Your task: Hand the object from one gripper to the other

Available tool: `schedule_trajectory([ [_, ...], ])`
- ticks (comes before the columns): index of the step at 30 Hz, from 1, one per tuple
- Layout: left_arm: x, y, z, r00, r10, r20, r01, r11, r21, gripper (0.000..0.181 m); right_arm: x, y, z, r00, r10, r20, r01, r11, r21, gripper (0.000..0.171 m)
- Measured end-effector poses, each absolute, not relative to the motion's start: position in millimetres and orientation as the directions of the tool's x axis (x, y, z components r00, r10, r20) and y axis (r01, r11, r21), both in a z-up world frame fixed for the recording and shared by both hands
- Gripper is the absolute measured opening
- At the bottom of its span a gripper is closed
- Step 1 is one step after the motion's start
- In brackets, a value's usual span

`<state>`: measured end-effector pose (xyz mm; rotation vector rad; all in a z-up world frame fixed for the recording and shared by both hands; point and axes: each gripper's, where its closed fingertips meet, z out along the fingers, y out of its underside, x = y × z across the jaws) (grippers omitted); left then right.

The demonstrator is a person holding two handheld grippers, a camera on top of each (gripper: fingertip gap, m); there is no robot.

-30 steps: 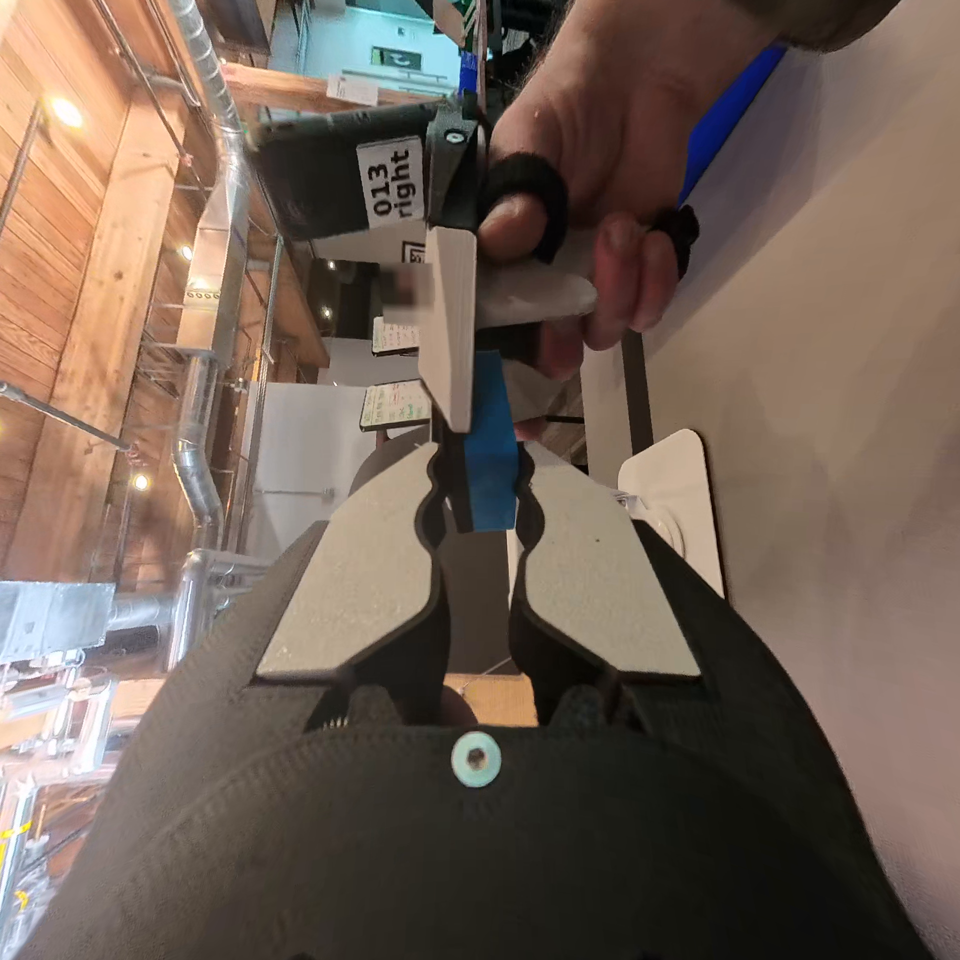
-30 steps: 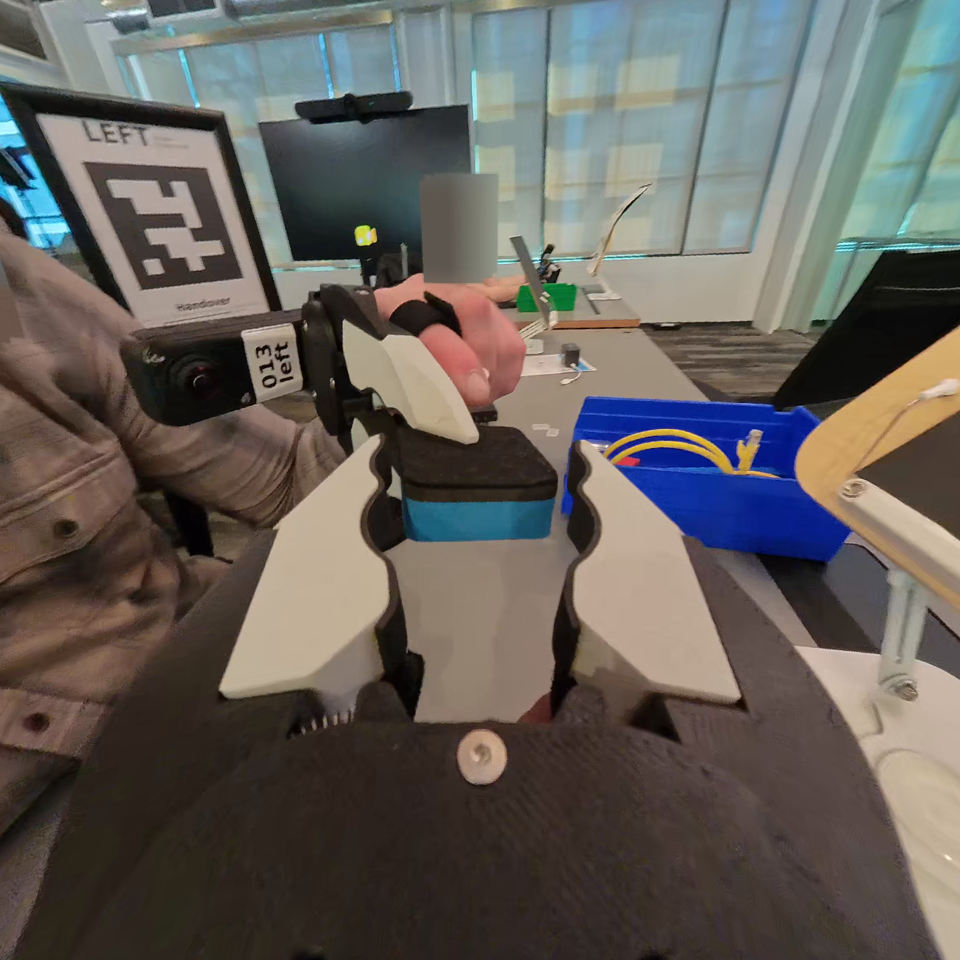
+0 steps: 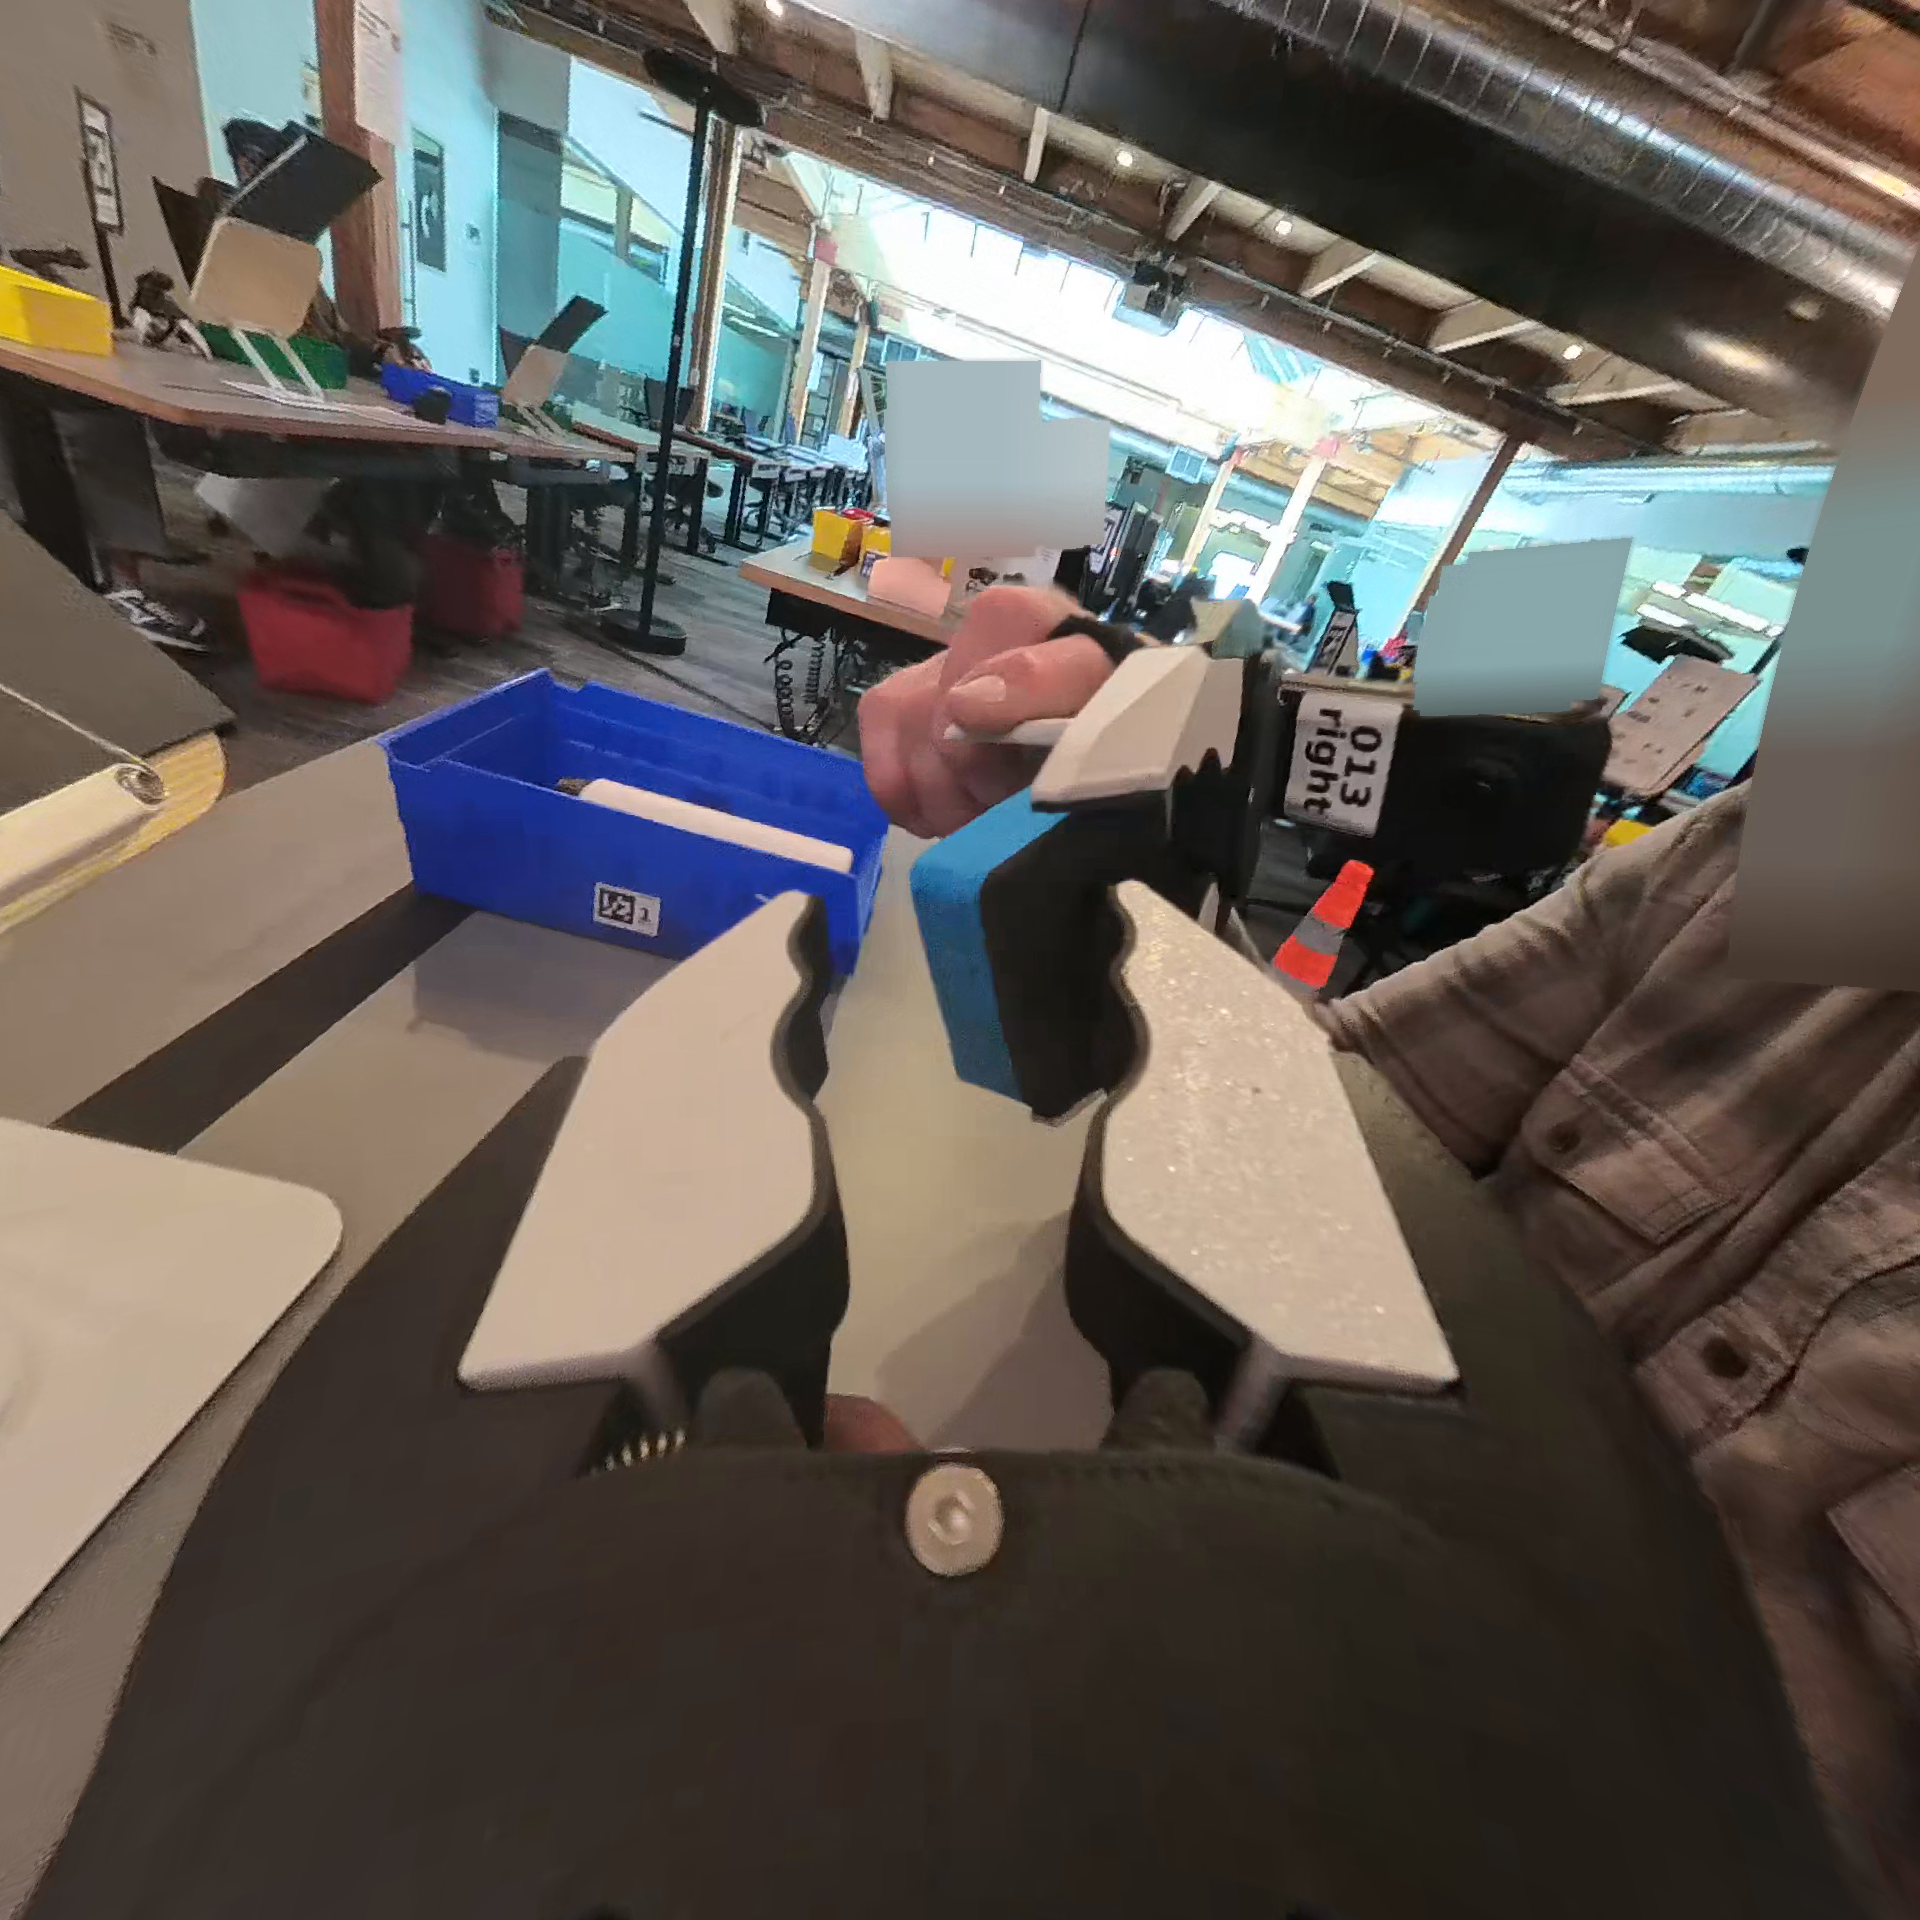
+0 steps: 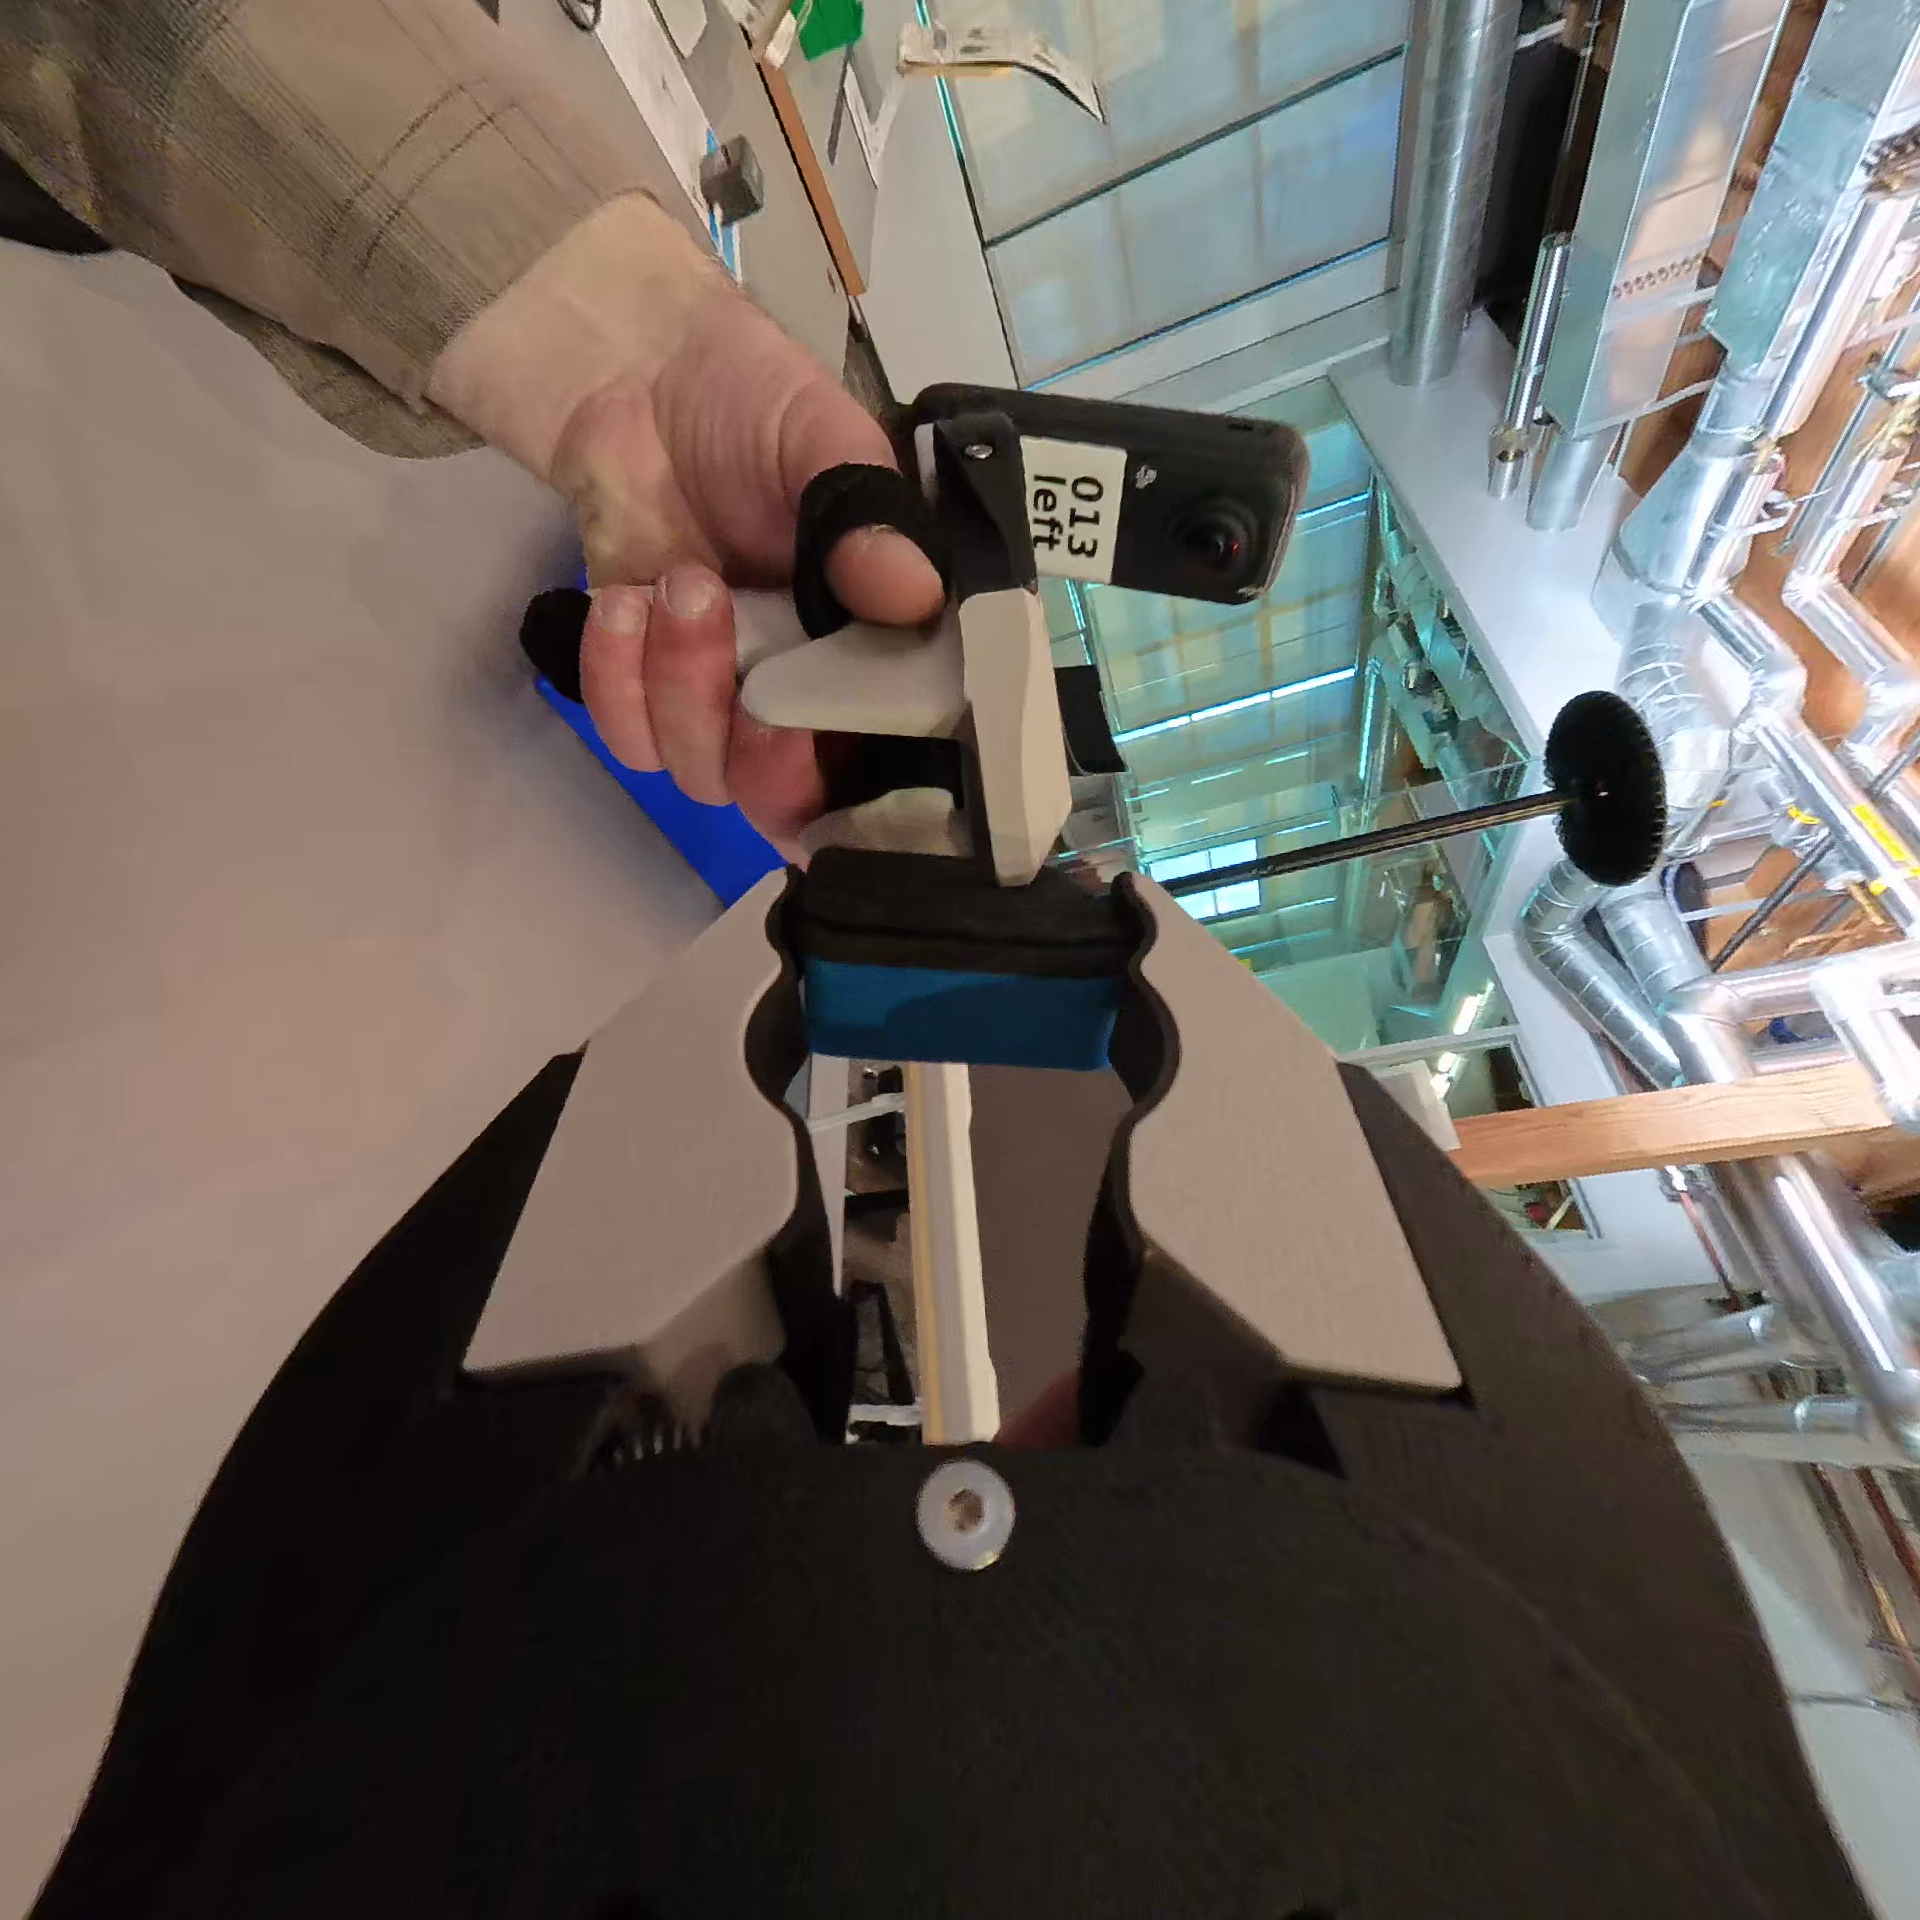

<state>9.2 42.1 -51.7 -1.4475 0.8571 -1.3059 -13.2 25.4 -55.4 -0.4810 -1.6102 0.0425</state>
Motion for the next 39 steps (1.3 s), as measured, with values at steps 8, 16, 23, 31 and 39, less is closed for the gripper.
schedule_trajectory([
  [8,14,28,-51,0.080,-0.960,0.267,0.104,-0.258,-0.961,0.034,-15,22,-54,-0.006,0.344,0.939,0.244,0.911,-0.332,0.055],
  [16,5,45,-48,0.372,-0.920,-0.128,-0.047,0.119,-0.992,0.028,-5,50,-64,0.023,0.551,0.834,0.318,0.787,-0.529,0.071],
  [23,5,33,-32,0.443,-0.638,-0.630,-0.315,0.547,-0.775,0.027,3,45,-51,0.033,0.771,0.636,0.165,0.624,-0.764,0.045],
  [31,8,38,-37,0.443,-0.600,-0.666,-0.386,0.542,-0.746,0.029,1,41,-50,0.019,0.764,0.645,0.128,0.638,-0.759,0.022],
  [39,-7,48,-21,0.515,-0.809,-0.283,-0.108,0.267,-0.958,0.061,4,68,-33,0.192,0.303,0.933,0.360,0.863,-0.354,0.020],
])
